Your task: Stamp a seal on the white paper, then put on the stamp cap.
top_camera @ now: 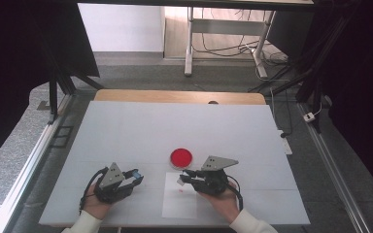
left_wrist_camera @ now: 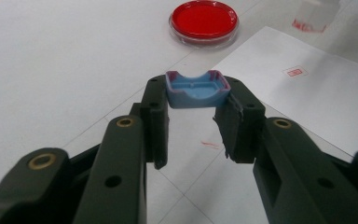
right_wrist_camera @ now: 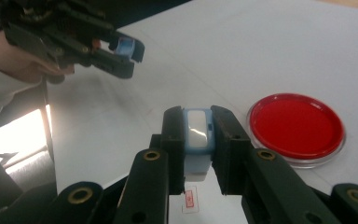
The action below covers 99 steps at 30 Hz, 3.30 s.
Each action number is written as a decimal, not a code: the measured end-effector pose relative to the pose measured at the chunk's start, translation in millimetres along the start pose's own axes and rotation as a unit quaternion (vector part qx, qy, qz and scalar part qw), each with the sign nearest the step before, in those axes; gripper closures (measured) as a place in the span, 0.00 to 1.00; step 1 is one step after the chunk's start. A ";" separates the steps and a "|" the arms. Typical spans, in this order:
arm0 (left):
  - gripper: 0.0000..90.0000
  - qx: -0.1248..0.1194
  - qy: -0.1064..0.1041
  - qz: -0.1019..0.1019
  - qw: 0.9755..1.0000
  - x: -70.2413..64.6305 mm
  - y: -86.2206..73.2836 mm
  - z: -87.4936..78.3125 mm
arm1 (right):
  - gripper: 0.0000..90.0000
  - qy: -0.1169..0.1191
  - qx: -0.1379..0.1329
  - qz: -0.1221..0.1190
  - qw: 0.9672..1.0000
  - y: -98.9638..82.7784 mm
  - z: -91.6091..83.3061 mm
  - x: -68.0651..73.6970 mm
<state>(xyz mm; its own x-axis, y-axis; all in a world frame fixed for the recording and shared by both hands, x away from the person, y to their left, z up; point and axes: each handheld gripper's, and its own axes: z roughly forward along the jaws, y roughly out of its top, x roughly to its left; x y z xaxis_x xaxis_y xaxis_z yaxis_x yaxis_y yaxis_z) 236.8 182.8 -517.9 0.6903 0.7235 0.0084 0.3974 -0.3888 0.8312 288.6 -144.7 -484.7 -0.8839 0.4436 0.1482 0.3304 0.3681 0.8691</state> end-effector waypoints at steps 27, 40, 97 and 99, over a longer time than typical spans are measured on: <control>0.72 0.001 -0.004 0.002 1.000 -3.3 1.5 4.0 | 0.83 -0.016 -0.052 0.036 0.998 7.8 -18.8 -12.7; 0.72 0.000 -0.008 0.007 1.000 -7.0 4.6 5.8 | 0.83 -0.015 -0.053 0.033 0.998 9.2 -19.5 -11.1; 0.72 0.009 -0.044 0.053 0.998 -45.2 37.1 56.8 | 0.83 -0.017 -0.061 0.035 0.997 10.3 -17.6 -8.0; 0.72 0.009 -0.045 0.055 0.997 -46.9 38.3 58.9 | 0.83 -0.017 -0.061 0.036 0.997 10.2 -17.3 -7.9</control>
<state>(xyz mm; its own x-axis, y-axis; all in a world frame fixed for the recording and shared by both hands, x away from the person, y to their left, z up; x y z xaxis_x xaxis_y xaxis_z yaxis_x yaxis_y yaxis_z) 255.3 100.4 -519.2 0.7815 0.6220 0.0493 0.3262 -0.4746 0.8176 293.2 -158.6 -468.8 -0.8473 0.4928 0.1981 0.3476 0.2325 0.9084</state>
